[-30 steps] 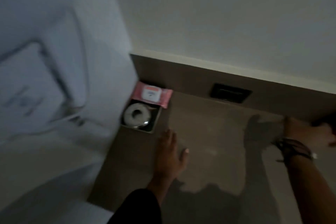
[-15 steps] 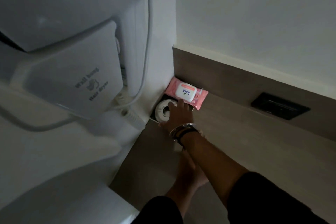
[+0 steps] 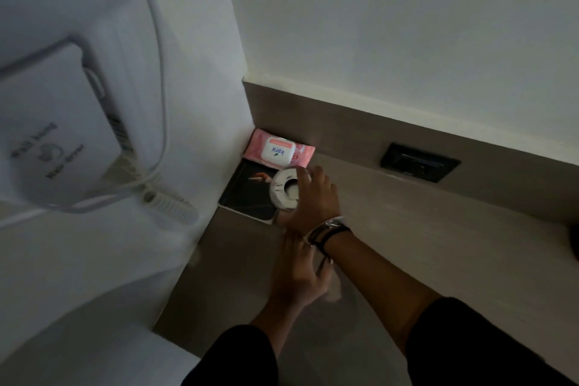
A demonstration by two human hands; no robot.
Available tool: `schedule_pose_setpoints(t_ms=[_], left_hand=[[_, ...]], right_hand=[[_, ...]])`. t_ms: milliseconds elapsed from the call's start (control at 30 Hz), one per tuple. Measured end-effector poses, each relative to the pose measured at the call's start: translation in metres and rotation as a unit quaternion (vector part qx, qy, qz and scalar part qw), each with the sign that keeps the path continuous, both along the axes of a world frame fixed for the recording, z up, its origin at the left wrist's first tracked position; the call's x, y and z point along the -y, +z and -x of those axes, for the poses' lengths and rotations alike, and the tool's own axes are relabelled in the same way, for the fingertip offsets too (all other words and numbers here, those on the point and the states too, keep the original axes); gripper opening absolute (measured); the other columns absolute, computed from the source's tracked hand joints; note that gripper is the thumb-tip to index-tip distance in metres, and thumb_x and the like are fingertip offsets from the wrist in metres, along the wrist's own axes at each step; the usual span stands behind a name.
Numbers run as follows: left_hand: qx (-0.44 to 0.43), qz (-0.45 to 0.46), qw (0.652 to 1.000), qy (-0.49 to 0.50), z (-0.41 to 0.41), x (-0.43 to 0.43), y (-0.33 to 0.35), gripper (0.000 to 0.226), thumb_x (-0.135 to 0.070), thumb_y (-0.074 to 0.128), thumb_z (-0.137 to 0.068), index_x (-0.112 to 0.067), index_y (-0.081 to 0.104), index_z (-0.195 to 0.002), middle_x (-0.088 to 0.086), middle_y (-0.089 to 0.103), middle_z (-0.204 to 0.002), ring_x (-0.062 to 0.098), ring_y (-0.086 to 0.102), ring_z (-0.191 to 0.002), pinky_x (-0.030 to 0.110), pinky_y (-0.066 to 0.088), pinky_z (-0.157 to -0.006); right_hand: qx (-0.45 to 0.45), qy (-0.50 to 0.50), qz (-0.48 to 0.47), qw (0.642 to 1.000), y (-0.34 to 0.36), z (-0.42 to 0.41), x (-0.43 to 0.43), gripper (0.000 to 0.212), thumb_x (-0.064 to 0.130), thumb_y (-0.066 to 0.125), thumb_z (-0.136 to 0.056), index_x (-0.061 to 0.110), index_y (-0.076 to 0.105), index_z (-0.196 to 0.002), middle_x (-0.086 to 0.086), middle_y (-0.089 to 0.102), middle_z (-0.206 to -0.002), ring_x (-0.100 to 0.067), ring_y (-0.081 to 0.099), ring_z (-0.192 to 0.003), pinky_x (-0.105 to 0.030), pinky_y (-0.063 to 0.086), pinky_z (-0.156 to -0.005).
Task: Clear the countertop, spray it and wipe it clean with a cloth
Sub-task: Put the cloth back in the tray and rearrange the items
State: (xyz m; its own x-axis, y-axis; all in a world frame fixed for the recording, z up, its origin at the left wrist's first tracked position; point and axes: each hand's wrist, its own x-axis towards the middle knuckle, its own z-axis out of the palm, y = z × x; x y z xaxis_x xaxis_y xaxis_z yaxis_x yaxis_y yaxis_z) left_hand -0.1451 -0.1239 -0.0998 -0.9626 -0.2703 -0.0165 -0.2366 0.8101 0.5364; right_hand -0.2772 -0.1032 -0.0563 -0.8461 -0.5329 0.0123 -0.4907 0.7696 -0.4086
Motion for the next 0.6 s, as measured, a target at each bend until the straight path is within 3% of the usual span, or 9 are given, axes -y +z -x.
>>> schedule_pose_setpoints(t_ms=[100, 167, 333, 467, 600], left_hand=[[0.011, 0.027, 1.0, 0.011, 0.0, -0.002, -0.003, 0.071, -0.05, 0.059, -0.087, -0.015, 0.045, -0.147, 0.01, 0.041, -0.156, 0.03, 0.036, -0.145, 0.047, 0.032, -0.117], [0.024, 0.058, 0.998, 0.007, 0.001, -0.003, -0.005, 0.074, -0.049, 0.062, -0.085, -0.007, 0.048, -0.145, 0.016, 0.043, -0.155, 0.035, 0.042, -0.142, 0.049, 0.035, -0.115], [0.023, 0.108, 0.994, 0.004, 0.004, -0.003, -0.019, 0.073, -0.052, 0.055, -0.085, -0.002, 0.054, -0.139, 0.021, 0.046, -0.151, 0.04, 0.047, -0.136, 0.051, 0.039, -0.112], [0.017, 0.125, 0.992, 0.001, 0.003, 0.001, -0.027, 0.078, -0.056, 0.047, -0.086, -0.002, 0.051, -0.141, 0.02, 0.042, -0.154, 0.039, 0.042, -0.139, 0.051, 0.036, -0.115], [0.006, 0.129, 0.992, 0.003, 0.004, 0.002, -0.031, 0.078, -0.056, 0.045, -0.085, -0.003, 0.05, -0.142, 0.019, 0.04, -0.156, 0.036, 0.039, -0.142, 0.049, 0.032, -0.117]], right_hand=[[-0.02, -0.097, 0.074, 0.992, 0.002, 0.01, -0.057, 0.085, 0.063, 0.065, -0.051, 0.021, 0.052, -0.123, -0.008, 0.051, -0.112, -0.032, 0.055, -0.093, -0.039, 0.049, -0.08], [-0.031, -0.19, 0.087, 0.977, 0.0, 0.021, -0.113, 0.08, 0.065, 0.071, -0.049, 0.022, 0.056, -0.115, -0.007, 0.053, -0.106, -0.033, 0.057, -0.09, -0.04, 0.051, -0.078], [0.014, -0.36, 0.01, 0.933, -0.008, 0.042, -0.25, 0.085, 0.061, 0.082, -0.05, 0.015, 0.057, -0.117, -0.014, 0.054, -0.111, -0.039, 0.056, -0.101, -0.043, 0.048, -0.087], [0.045, -0.429, -0.004, 0.902, -0.017, 0.047, -0.29, 0.091, 0.06, 0.079, -0.05, 0.017, 0.052, -0.125, -0.015, 0.05, -0.119, -0.039, 0.05, -0.109, -0.044, 0.041, -0.097], [0.043, -0.474, 0.027, 0.879, -0.019, 0.051, -0.295, 0.082, 0.059, 0.072, -0.052, 0.023, 0.052, -0.124, -0.011, 0.05, -0.117, -0.036, 0.049, -0.11, -0.044, 0.038, -0.098]])
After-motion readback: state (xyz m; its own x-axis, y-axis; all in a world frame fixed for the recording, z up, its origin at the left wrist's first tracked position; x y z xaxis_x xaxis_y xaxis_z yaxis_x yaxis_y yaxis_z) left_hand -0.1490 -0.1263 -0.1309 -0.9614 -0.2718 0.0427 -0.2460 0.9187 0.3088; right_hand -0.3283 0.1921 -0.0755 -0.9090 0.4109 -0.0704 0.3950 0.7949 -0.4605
